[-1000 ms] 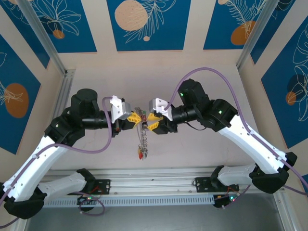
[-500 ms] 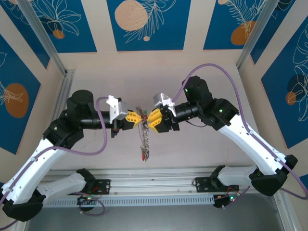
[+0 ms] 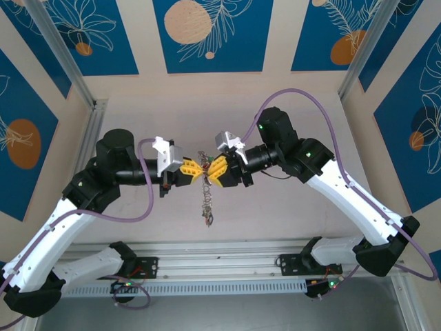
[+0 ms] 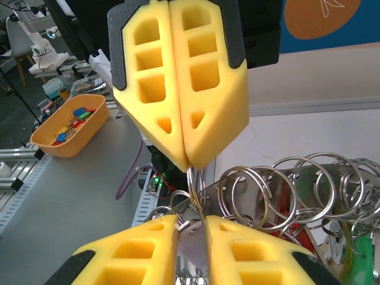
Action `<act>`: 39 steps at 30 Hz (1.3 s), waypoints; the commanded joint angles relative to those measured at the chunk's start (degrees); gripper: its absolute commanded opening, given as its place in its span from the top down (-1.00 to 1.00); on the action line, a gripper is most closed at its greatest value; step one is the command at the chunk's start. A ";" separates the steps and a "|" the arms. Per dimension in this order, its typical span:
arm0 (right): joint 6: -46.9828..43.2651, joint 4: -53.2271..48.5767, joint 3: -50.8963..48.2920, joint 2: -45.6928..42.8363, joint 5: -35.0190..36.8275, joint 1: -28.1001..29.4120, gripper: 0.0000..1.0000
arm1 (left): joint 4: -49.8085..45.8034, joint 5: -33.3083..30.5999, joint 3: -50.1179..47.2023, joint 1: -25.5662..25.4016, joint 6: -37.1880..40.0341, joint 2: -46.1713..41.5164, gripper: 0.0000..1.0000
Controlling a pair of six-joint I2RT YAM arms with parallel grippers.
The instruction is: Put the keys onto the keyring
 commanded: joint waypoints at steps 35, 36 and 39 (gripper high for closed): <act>1.89 4.48 -2.52 0.24 -4.07 -1.02 1.00 | 24.46 6.63 -7.86 -0.29 -12.39 -1.50 1.00; 2.07 4.65 -2.73 0.24 -4.14 -1.17 1.00 | 25.51 6.55 -8.42 -0.34 -12.96 -1.53 1.00; 2.53 5.21 -3.24 0.10 -4.38 -1.53 1.00 | 27.04 6.12 -9.13 -0.33 -13.75 -1.79 1.00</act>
